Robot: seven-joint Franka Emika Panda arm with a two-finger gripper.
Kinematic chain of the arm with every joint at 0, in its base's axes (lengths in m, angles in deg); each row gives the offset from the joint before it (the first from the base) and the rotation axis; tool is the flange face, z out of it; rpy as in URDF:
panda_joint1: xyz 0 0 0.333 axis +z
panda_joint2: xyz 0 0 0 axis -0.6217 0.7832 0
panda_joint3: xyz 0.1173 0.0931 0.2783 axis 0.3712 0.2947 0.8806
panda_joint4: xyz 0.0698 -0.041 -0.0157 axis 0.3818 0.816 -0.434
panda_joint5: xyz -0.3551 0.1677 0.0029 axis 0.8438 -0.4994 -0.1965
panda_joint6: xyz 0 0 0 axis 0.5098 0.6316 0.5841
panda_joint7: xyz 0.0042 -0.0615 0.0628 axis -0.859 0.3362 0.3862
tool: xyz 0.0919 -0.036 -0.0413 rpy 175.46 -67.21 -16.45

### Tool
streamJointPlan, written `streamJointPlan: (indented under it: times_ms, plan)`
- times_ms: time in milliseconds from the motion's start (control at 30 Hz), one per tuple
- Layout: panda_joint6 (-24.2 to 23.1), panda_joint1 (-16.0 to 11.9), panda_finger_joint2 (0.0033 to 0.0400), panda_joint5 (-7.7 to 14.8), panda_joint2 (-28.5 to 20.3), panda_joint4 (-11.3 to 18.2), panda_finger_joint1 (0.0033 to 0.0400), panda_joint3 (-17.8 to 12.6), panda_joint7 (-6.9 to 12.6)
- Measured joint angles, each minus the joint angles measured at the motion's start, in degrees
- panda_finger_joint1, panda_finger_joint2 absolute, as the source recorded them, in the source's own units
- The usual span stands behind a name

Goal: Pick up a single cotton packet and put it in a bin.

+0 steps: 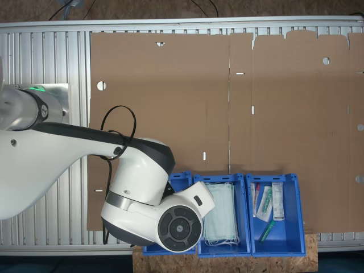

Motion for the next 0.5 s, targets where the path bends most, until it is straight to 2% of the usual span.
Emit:
streamJointPlan:
  times_ms: [100, 133, 367, 400, 500]
  plan:
    - [0.00, 0.00, 0.0226, 0.00, 0.00, 0.00, 0.0226, 0.00, 0.00]
    - [0.00, 0.00, 0.0311, 0.00, 0.00, 0.00, 0.0311, 0.00, 0.00]
    - [0.00, 0.00, 0.0311, 0.00, 0.00, 0.00, 0.0311, 0.00, 0.00]
    - [0.00, 0.00, 0.0395, 0.00, 0.00, 0.00, 0.0395, 0.00, 0.00]
    - [0.00, 0.00, 0.0395, 0.00, 0.00, 0.00, 0.0395, 0.00, 0.00]
